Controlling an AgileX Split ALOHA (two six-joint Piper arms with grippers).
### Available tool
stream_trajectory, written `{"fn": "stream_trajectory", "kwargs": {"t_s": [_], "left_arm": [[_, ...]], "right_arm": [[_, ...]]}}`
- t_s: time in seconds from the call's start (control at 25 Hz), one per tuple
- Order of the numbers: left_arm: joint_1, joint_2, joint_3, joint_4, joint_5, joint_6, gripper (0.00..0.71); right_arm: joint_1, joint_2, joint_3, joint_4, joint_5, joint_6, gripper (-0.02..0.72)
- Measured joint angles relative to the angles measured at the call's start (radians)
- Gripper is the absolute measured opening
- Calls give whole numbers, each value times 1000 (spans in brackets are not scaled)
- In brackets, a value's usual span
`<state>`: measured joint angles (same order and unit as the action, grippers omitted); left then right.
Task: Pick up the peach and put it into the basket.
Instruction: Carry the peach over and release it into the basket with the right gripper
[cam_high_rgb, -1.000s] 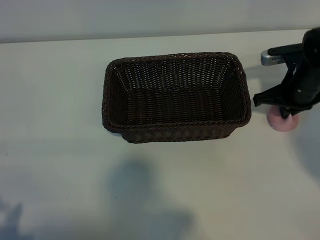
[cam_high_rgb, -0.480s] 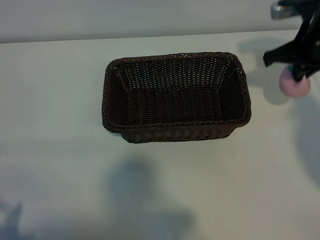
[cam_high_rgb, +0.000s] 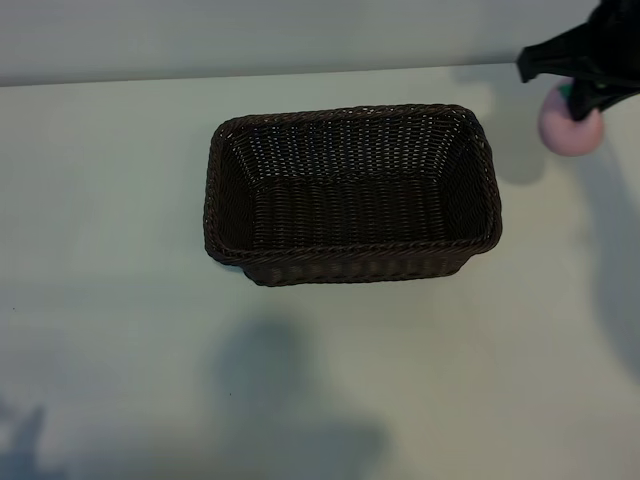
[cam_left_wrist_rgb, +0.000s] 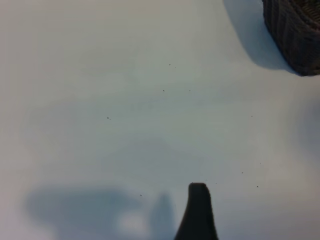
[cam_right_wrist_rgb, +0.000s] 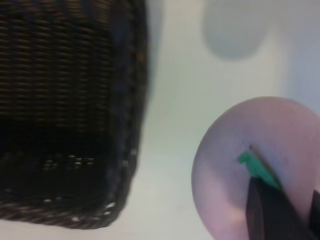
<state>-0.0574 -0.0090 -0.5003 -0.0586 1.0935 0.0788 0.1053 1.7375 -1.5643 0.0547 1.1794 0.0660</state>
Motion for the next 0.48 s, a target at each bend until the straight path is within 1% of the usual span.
{"fn": "stream_trajectory", "kwargs": {"t_s": [0.2, 0.48], "left_arm": [[0, 0, 0, 0, 0, 0, 593], [0, 0, 0, 0, 0, 0, 592]], "right_arm": [[92, 0, 0, 14, -13, 0, 39], [246, 7, 0, 18, -84, 0, 39]]}}
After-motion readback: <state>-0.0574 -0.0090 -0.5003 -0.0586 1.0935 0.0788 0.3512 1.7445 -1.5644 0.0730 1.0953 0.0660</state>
